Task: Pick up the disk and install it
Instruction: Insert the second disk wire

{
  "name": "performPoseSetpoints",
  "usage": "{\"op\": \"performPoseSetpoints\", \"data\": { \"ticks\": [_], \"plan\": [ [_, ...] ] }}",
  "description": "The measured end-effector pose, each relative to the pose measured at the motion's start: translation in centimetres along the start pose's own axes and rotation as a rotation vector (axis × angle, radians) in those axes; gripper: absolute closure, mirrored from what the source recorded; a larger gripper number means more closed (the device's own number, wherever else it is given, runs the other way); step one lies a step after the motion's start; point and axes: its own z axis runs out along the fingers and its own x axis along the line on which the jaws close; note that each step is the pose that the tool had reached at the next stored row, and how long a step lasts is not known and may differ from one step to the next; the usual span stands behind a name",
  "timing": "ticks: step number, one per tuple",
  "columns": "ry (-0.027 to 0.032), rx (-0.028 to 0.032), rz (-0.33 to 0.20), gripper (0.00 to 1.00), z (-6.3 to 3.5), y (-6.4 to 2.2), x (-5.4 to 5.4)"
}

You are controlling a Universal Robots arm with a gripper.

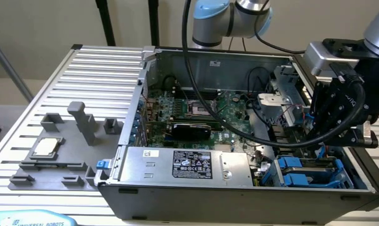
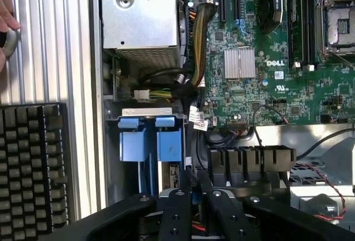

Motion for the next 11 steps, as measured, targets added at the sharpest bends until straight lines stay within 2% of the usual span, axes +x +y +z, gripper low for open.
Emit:
{"op": "performPoseSetpoints", "data": {
  "ticks": [11],
  "plan": [
    [-0.0016,0.0265,0.001,0.84,0.87,-0.04,0.51]
  ]
}}
